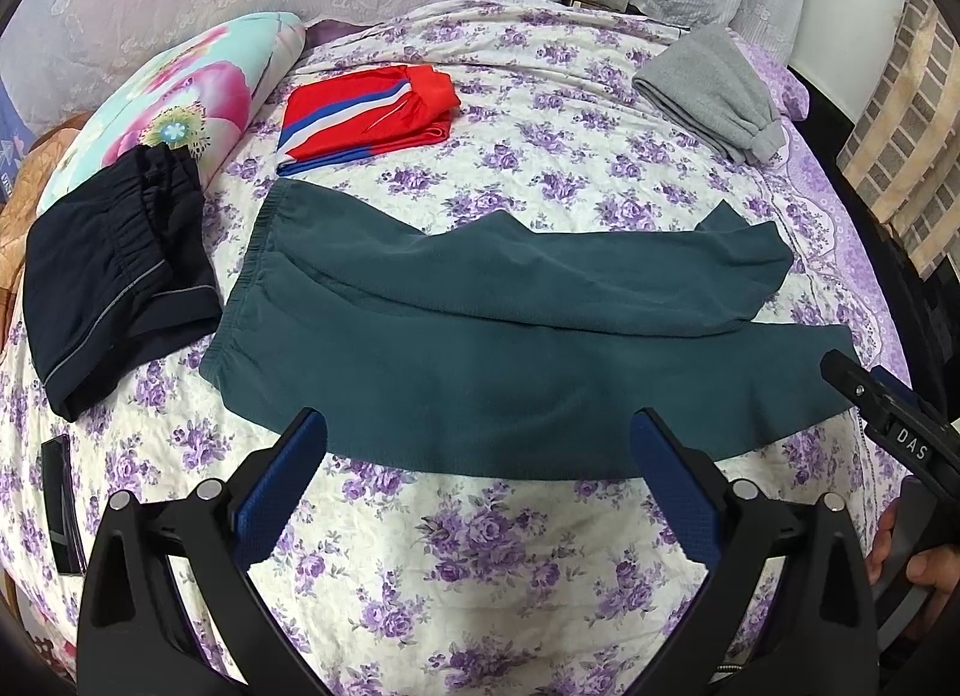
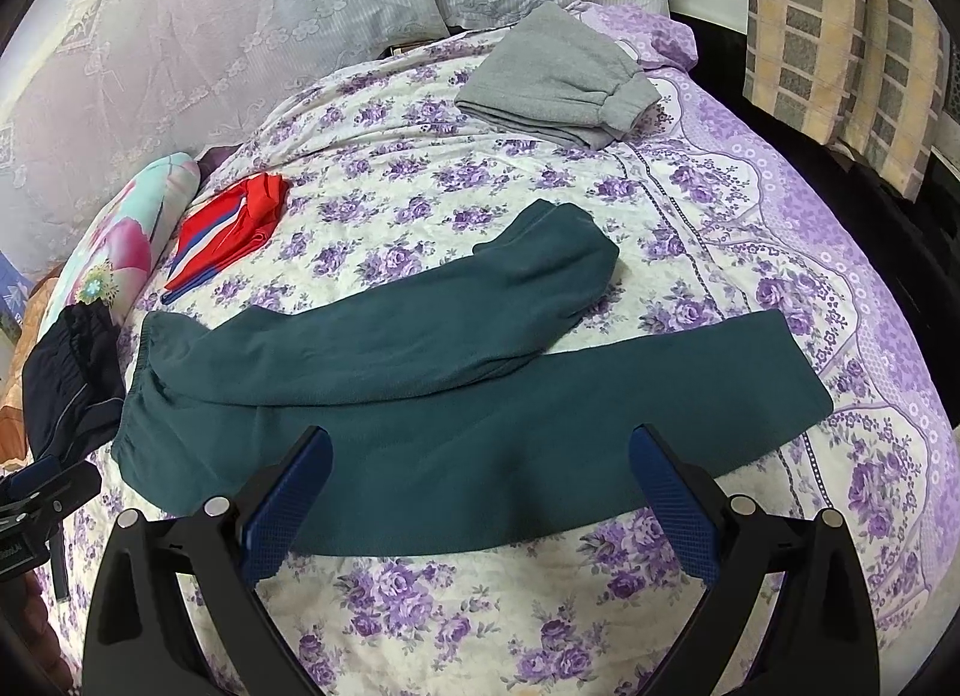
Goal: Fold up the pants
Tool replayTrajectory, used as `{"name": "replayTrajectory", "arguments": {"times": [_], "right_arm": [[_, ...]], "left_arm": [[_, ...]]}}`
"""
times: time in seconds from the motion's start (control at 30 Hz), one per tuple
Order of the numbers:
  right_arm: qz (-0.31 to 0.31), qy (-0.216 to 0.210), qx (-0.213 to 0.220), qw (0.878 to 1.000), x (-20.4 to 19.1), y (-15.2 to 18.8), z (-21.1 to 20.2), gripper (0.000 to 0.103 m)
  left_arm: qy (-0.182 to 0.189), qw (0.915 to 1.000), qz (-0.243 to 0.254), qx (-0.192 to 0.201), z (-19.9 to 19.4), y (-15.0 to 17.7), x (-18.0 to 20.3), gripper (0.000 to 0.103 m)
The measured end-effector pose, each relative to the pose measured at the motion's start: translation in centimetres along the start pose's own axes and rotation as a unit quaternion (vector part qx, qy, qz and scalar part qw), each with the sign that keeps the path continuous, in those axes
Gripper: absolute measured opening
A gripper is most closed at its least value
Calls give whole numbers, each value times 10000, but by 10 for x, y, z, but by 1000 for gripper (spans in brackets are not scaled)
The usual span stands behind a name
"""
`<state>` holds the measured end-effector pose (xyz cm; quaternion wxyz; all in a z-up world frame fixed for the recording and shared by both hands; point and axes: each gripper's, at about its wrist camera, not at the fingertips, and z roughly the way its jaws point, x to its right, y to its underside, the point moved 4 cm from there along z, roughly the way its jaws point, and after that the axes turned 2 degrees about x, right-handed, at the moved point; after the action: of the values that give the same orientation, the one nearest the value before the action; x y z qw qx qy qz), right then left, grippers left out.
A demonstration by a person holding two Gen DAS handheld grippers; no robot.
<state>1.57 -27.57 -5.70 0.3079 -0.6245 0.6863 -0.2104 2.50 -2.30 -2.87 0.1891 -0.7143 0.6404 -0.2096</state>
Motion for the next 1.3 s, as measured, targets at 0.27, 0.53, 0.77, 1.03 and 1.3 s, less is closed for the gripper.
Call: {"name": "replayTrajectory", "arguments": {"times": [0.27, 0.53, 0.77, 1.03, 1.3], "right_arm": [[-3, 7, -60, 10000, -1, 0, 6, 99], [3, -1, -66, 10000, 0, 0, 7, 99], [153, 157, -45, 9998, 17, -7, 14, 99], [211, 263, 59, 9994, 36, -21, 22, 99], [597, 743, 441, 9945, 109, -91, 66, 98]], "left_arm": [[6, 10000, -1, -55, 5, -1, -1, 98], [10, 10000, 13, -84, 9, 1, 0, 98], [-32, 9998, -27, -204, 18, 4, -3, 98], [-167, 9997, 48, -194, 28, -2, -7, 98], [-823, 9958, 113, -383, 66, -3, -38, 98]]}}
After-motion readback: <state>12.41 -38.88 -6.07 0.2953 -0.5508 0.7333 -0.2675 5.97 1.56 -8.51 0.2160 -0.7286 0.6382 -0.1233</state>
